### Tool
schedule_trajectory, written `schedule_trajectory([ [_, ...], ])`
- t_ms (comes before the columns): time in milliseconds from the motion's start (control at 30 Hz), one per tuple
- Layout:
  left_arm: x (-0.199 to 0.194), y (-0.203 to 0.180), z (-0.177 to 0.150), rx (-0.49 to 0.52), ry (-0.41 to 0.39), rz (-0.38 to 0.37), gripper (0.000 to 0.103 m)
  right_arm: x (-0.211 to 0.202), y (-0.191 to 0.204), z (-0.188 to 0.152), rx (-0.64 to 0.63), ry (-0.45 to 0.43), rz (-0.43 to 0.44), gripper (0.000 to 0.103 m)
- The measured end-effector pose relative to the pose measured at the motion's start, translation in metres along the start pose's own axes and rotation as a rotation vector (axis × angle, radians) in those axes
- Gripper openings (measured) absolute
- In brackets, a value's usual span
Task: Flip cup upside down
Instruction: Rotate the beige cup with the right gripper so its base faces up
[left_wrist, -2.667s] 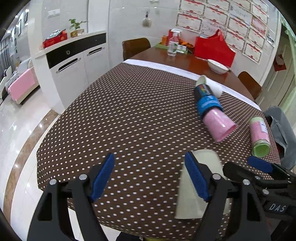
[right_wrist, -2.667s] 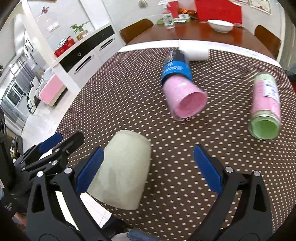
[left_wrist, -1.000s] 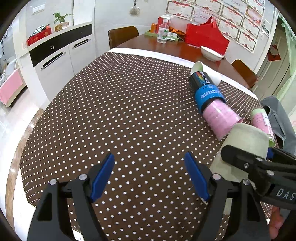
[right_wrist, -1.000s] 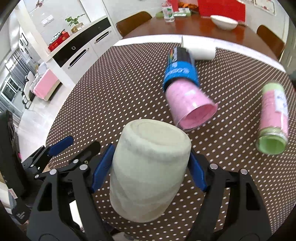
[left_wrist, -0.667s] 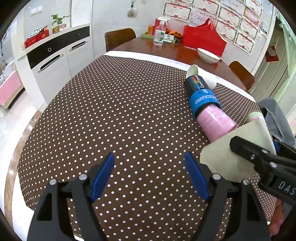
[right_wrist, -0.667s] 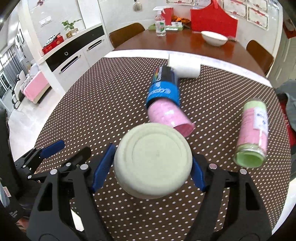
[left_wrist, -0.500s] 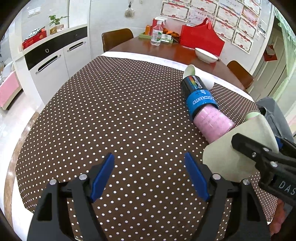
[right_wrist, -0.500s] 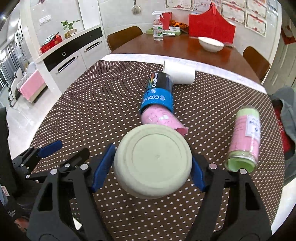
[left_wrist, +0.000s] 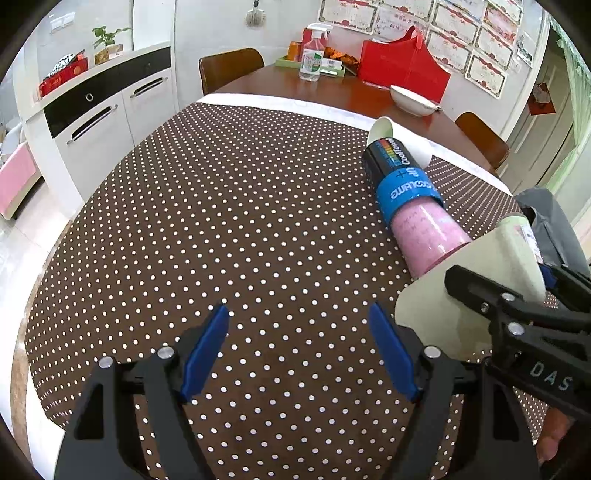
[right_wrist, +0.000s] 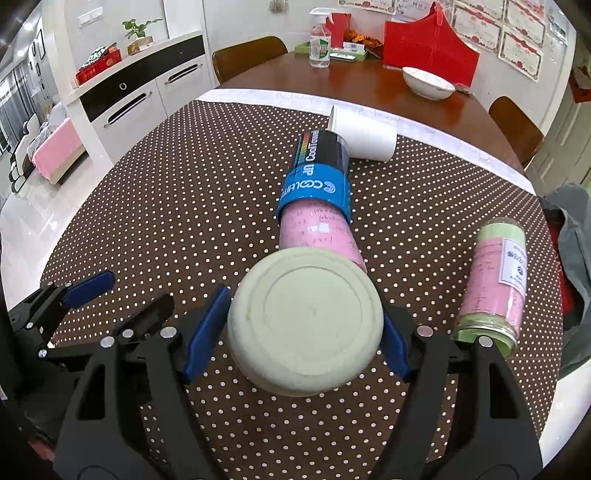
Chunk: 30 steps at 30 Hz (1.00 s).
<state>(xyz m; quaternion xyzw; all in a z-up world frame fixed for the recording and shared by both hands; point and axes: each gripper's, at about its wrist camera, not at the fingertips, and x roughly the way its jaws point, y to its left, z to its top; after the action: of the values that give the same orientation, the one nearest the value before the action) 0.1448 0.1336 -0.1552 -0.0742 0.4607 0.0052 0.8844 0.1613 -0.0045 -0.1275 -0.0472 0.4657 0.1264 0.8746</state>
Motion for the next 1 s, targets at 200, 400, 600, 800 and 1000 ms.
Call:
schedule_trajectory([
  [200,0.001,0.004,-0.002,-0.002,0.001,0.014,0.077,0.0,0.004,-0.001,-0.01,-0.018,-0.013,0.073],
  [400,0.001,0.007,-0.006,-0.006,0.006,0.033,0.077,0.001,0.003,-0.007,0.008,-0.014,0.013,0.074],
  [600,-0.004,0.01,-0.01,-0.011,0.007,0.05,0.077,0.008,-0.003,-0.01,0.066,0.029,0.099,0.076],
  [800,-0.013,0.01,-0.013,-0.007,-0.008,0.058,0.077,0.001,-0.005,-0.015,0.087,0.039,0.145,0.078],
  [1000,-0.029,0.003,-0.02,0.005,-0.029,0.062,0.077,-0.013,-0.01,-0.025,0.108,0.035,0.188,0.078],
])
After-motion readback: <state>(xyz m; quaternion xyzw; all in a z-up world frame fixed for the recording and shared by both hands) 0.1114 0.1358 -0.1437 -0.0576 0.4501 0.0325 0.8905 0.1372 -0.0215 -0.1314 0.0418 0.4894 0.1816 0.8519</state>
